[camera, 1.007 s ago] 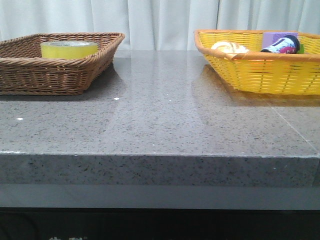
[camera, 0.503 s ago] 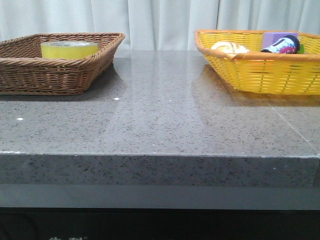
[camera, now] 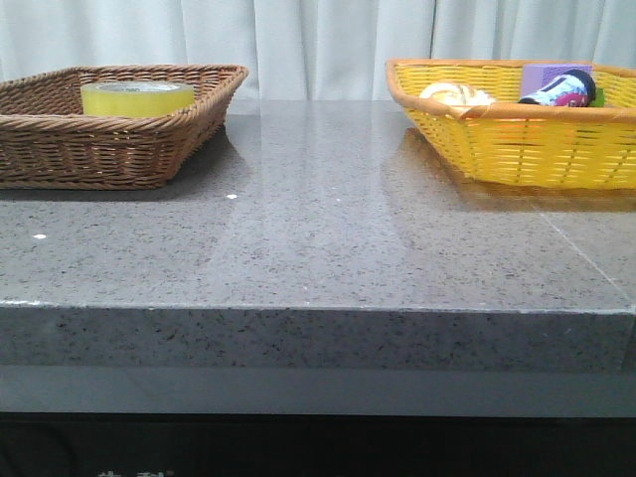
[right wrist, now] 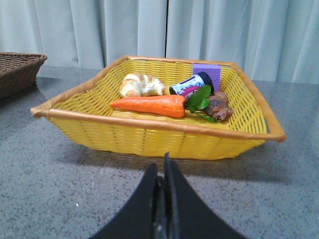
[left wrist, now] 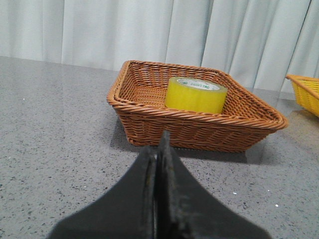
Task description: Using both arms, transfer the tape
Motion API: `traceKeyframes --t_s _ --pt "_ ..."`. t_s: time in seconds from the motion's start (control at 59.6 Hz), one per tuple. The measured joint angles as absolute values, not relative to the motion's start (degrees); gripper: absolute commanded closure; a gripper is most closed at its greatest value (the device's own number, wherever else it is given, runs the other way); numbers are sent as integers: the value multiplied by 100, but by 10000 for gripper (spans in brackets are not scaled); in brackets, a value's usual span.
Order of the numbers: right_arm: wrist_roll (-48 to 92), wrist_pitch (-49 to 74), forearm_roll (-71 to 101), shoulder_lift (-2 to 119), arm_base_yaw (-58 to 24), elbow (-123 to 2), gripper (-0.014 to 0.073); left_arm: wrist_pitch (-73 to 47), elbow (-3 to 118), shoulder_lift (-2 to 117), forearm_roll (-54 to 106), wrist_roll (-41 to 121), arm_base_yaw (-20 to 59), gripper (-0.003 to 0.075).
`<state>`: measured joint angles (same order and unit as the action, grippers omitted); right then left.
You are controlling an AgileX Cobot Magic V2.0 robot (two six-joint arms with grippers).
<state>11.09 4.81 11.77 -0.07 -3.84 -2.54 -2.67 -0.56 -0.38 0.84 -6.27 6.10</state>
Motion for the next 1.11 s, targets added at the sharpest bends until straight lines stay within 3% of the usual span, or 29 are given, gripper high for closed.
traceKeyframes --t_s 0.654,1.107 --pt "1109 246 1209 -57 -372 157 662 -267 -56 -38 84 -627 610 740" --pt "175 -387 613 -67 -84 157 662 -267 -56 -38 74 -627 610 740"
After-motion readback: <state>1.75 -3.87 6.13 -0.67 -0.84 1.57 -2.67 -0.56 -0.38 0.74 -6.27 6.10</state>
